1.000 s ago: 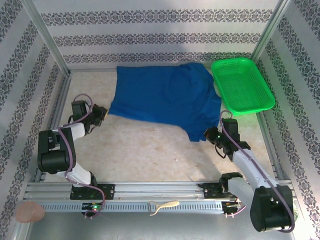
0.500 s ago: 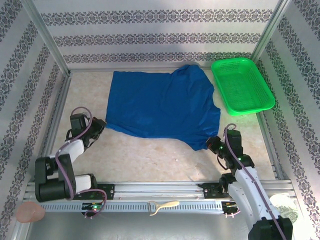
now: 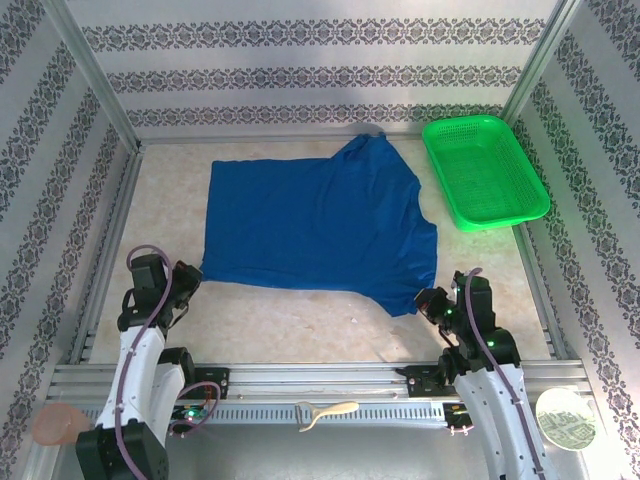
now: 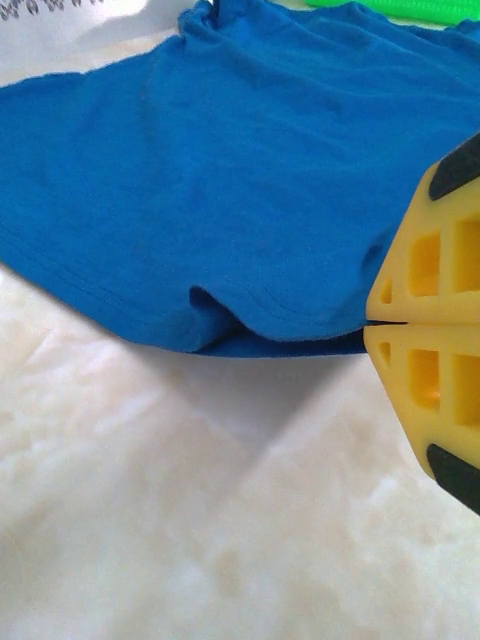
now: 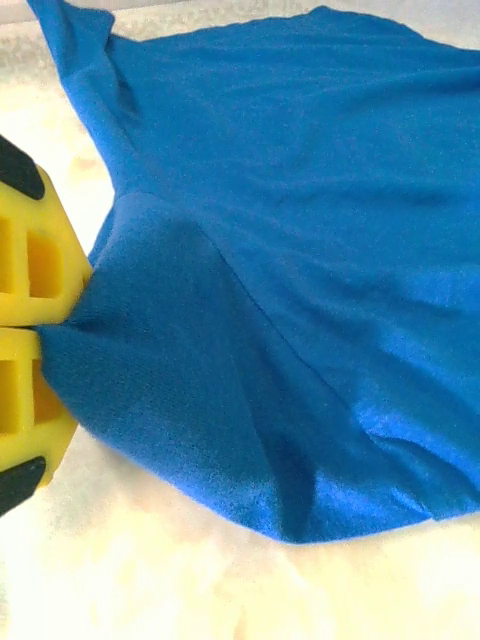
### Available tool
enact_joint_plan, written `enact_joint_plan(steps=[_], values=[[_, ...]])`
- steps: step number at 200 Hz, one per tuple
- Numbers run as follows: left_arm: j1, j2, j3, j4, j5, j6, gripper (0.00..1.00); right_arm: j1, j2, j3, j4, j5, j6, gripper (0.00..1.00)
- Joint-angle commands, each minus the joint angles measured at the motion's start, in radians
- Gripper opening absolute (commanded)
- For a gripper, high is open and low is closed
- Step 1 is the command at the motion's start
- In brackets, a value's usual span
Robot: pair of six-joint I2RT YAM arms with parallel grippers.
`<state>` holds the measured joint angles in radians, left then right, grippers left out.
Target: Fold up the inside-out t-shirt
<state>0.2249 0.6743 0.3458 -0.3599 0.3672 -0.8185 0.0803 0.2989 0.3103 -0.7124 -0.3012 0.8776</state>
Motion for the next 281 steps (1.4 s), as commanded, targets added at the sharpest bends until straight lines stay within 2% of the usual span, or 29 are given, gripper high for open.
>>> enact_joint_plan(steps=[1,23,44,113,169,281], values=[[0.017,-0.029,-0.011,-0.143,-0.036,0.023,0.00,0.013,-0.009,0.062,-0.083,-0.021,0.024,0.00],[0.016,-0.056,-0.014,-0.144,-0.041,0.007,0.00,0.014,-0.006,0.097,-0.103,-0.018,0.022,0.00],[0.017,-0.019,-0.008,-0.082,-0.039,-0.002,0.00,0.014,0.034,0.105,-0.056,-0.017,0.026,0.00],[0.021,0.445,0.210,0.117,0.054,0.116,0.00,0.015,0.360,0.175,0.235,-0.006,-0.007,0.00],[0.024,0.721,0.353,0.198,0.084,0.149,0.00,0.012,0.605,0.266,0.396,0.013,-0.031,0.00],[0.024,1.074,0.661,0.228,0.139,0.135,0.00,-0.027,0.980,0.468,0.542,0.045,-0.030,0.00]])
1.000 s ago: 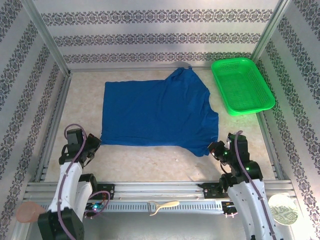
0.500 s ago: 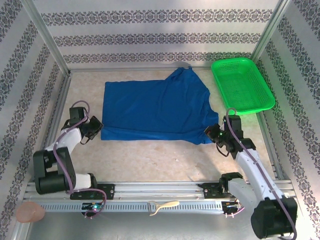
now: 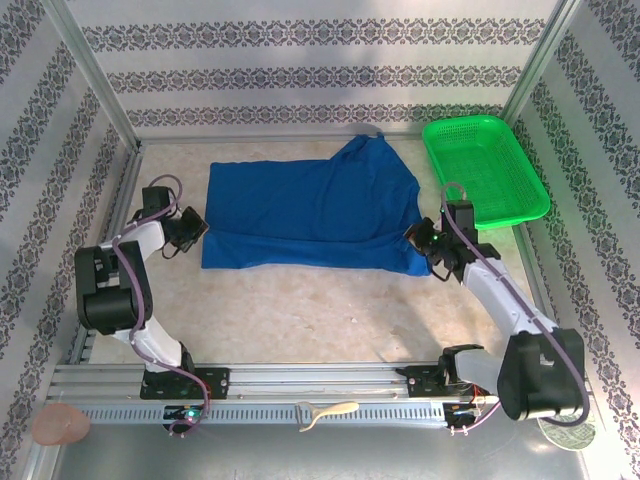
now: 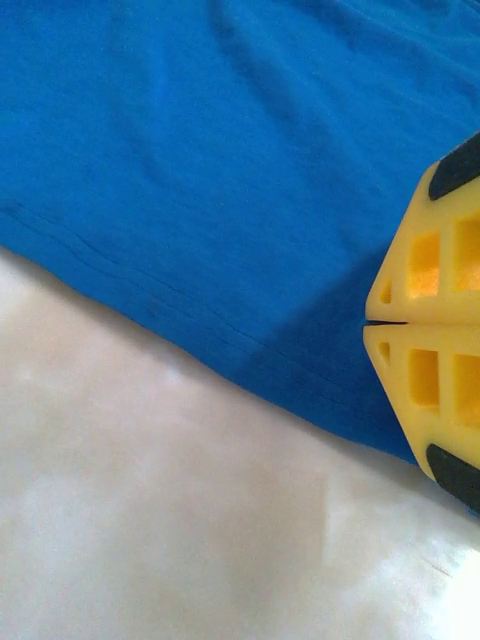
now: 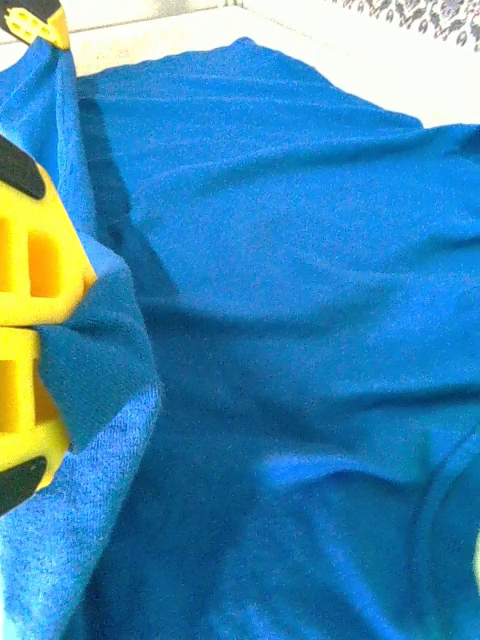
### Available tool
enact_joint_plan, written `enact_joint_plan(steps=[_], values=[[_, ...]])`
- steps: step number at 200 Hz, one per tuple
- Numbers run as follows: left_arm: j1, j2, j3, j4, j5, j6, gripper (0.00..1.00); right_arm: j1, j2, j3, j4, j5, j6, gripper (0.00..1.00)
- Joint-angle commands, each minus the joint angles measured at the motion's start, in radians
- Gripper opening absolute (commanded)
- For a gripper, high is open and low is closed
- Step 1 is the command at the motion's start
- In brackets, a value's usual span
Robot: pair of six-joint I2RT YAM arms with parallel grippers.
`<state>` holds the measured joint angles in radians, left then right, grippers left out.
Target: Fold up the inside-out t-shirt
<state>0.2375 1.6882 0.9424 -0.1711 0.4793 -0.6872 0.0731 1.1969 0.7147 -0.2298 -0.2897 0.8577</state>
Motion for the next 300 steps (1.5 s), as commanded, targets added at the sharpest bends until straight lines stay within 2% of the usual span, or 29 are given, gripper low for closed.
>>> enact_joint_plan(steps=[1,14,23,28,41,50,59,79,123,166,251,256,284,300], values=[[0.011,0.063,0.067,0.041,0.027,0.003,0.00,-0.020,0.088,0.066,0.061,0.033,-0.009,0.00],[0.011,0.109,0.101,0.073,0.043,-0.014,0.03,-0.031,0.161,0.099,0.098,0.047,0.000,0.00],[0.011,0.144,0.131,0.097,0.053,-0.030,0.10,-0.040,0.218,0.132,0.122,0.054,0.002,0.00],[0.011,0.163,0.149,0.117,0.062,-0.038,0.15,-0.048,0.246,0.153,0.148,0.049,-0.001,0.07],[0.011,0.209,0.188,0.168,0.092,-0.067,0.30,-0.066,0.319,0.198,0.203,0.037,-0.004,0.35],[0.014,0.230,0.213,0.193,0.112,-0.088,0.40,-0.078,0.342,0.220,0.225,0.020,-0.005,0.48],[0.016,0.235,0.230,0.213,0.133,-0.102,0.49,-0.083,0.332,0.229,0.225,0.012,-0.007,0.52],[0.019,0.185,0.242,0.200,0.133,-0.086,0.63,-0.074,0.243,0.213,0.172,0.028,-0.048,0.54],[0.002,-0.031,0.115,0.125,0.135,-0.043,0.68,0.007,0.092,0.097,0.019,0.101,-0.145,0.53],[-0.098,-0.194,-0.079,0.121,0.098,-0.026,0.72,0.085,0.147,-0.003,0.058,0.138,-0.122,0.50],[-0.151,-0.159,-0.175,0.225,0.085,-0.068,0.72,0.146,0.323,0.068,0.098,0.175,-0.113,0.43],[-0.152,-0.160,-0.175,0.229,0.085,-0.070,0.72,0.147,0.330,0.073,0.100,0.175,-0.112,0.42],[-0.156,-0.160,-0.174,0.235,0.091,-0.078,0.72,0.151,0.348,0.093,0.097,0.167,-0.112,0.20],[-0.157,-0.161,-0.178,0.242,0.094,-0.080,0.72,0.151,0.343,0.099,0.092,0.163,-0.112,0.00]])
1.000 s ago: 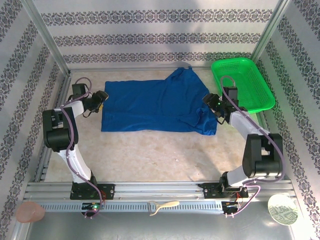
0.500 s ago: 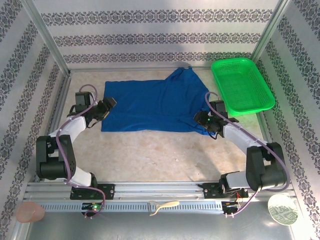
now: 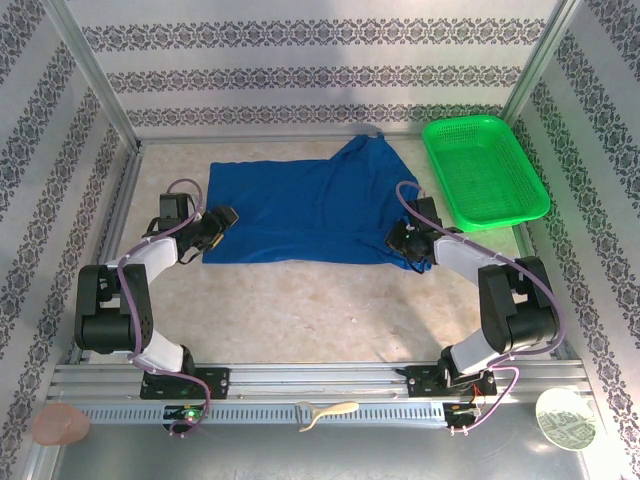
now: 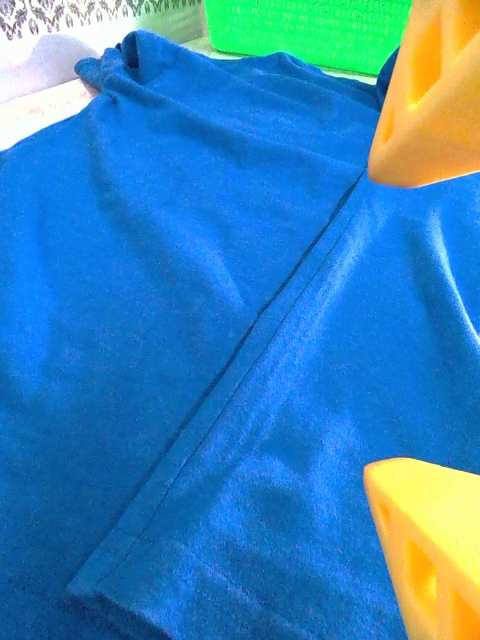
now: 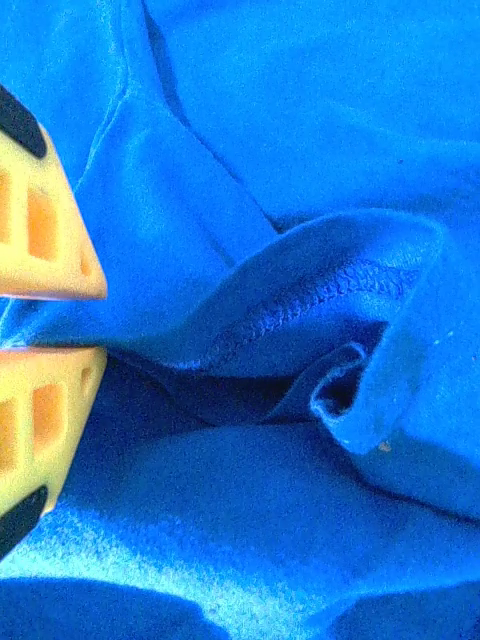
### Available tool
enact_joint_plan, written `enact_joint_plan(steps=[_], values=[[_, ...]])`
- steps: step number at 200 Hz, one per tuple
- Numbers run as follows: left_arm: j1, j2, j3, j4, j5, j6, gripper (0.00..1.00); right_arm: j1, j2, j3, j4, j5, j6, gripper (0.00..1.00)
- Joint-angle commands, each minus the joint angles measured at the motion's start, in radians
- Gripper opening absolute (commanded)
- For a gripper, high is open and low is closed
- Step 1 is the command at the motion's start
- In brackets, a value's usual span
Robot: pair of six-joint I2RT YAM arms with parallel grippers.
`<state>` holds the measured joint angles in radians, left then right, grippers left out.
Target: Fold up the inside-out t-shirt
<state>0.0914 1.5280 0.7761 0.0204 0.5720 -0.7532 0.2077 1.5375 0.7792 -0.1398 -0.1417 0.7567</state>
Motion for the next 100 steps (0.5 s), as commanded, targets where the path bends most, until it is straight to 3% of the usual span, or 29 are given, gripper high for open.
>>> enact_joint_plan(steps=[1,53,100], values=[[-0.011,0.000,-0.013,0.051,0.001,-0.014,0.72,0.016,0.002,0.035,0.002,0.014,-0.012,0.00],[-0.011,0.001,-0.011,0.061,0.013,-0.019,0.71,0.016,0.014,0.141,-0.006,-0.008,0.000,0.00],[-0.011,0.012,0.004,0.047,0.029,-0.014,0.72,0.013,0.220,0.409,0.033,-0.060,0.029,0.00]])
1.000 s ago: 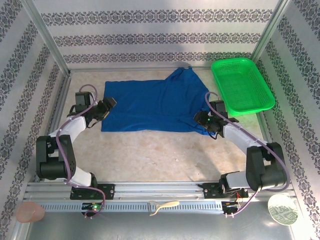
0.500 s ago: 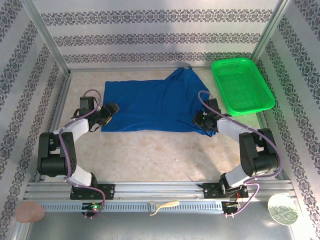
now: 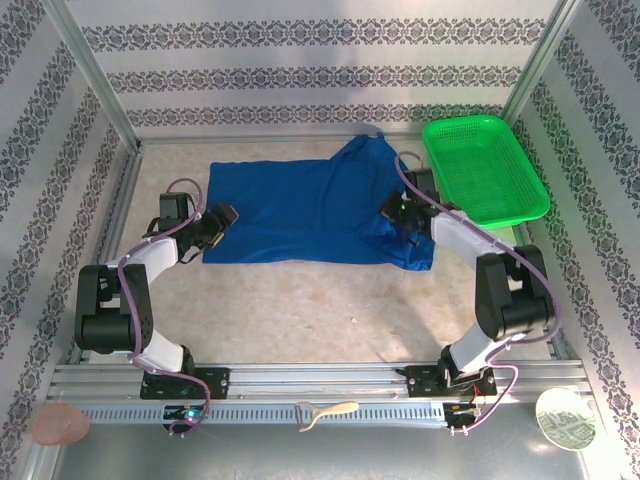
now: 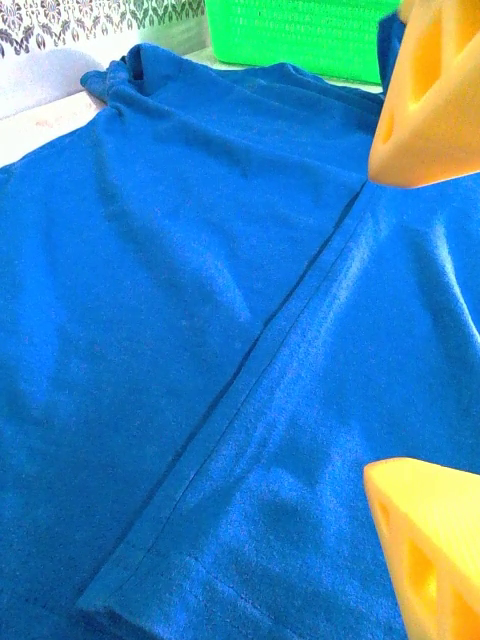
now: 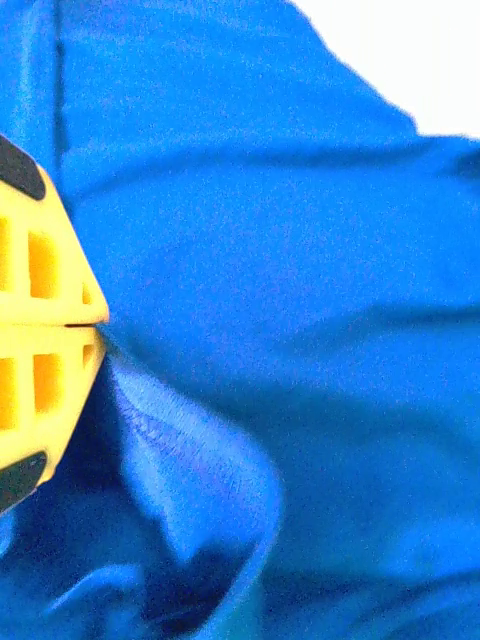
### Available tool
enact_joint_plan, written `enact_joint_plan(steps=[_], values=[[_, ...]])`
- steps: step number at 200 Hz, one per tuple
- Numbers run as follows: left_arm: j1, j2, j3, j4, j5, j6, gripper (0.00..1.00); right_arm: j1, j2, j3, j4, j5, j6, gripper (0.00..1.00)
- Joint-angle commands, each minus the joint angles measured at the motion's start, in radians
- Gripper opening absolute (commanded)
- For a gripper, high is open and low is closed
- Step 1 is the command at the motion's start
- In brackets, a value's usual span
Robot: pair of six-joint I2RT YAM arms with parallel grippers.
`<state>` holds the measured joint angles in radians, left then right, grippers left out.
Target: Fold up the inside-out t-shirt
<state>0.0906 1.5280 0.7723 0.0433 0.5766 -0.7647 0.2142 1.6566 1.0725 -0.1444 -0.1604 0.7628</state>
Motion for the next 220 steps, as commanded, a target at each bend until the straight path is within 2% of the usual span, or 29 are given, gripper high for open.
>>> enact_joint_plan(steps=[1,6,10,17,22,40,61,79,104,126,146,167,203,220], values=[[-0.011,0.014,0.008,0.024,0.025,-0.001,0.72,0.007,0.111,0.122,0.043,-0.047,0.022,0.00],[-0.012,0.019,0.010,0.025,0.029,-0.001,0.72,0.005,0.147,0.151,0.074,-0.076,0.017,0.01],[-0.012,0.025,0.012,0.024,0.030,-0.001,0.72,0.002,0.170,0.169,0.109,-0.108,0.012,0.12],[-0.012,0.031,0.013,0.026,0.030,-0.002,0.71,-0.003,0.208,0.186,0.196,-0.176,0.006,0.37],[-0.012,0.037,0.012,0.029,0.028,-0.003,0.72,-0.007,0.224,0.187,0.269,-0.226,0.008,0.47],[-0.011,0.046,0.014,0.030,0.032,-0.005,0.72,-0.029,0.203,0.151,0.388,-0.289,0.046,0.56],[-0.011,0.039,0.021,0.016,0.031,0.003,0.72,-0.063,0.072,0.063,0.320,-0.256,0.040,0.57],[-0.012,0.023,0.036,-0.029,0.025,0.022,0.72,-0.093,-0.070,-0.042,0.155,-0.161,0.025,0.57],[-0.012,-0.009,0.078,-0.169,-0.043,0.083,0.72,-0.127,-0.244,-0.189,-0.050,0.005,-0.031,0.60],[-0.012,-0.025,0.121,-0.306,-0.118,0.148,0.74,-0.188,-0.342,-0.317,-0.094,0.064,-0.040,0.62],[-0.012,-0.044,0.125,-0.371,-0.163,0.184,0.75,-0.242,-0.359,-0.380,-0.107,0.063,-0.056,0.62],[-0.011,-0.060,0.087,-0.384,-0.190,0.198,0.75,-0.246,-0.334,-0.415,-0.081,0.041,-0.064,0.62],[-0.011,-0.002,0.006,-0.228,-0.168,0.160,0.78,-0.234,-0.237,-0.437,-0.027,0.006,-0.041,0.60],[-0.010,0.058,0.017,-0.188,-0.171,0.163,0.78,-0.231,-0.204,-0.445,-0.008,-0.010,-0.027,0.53]])
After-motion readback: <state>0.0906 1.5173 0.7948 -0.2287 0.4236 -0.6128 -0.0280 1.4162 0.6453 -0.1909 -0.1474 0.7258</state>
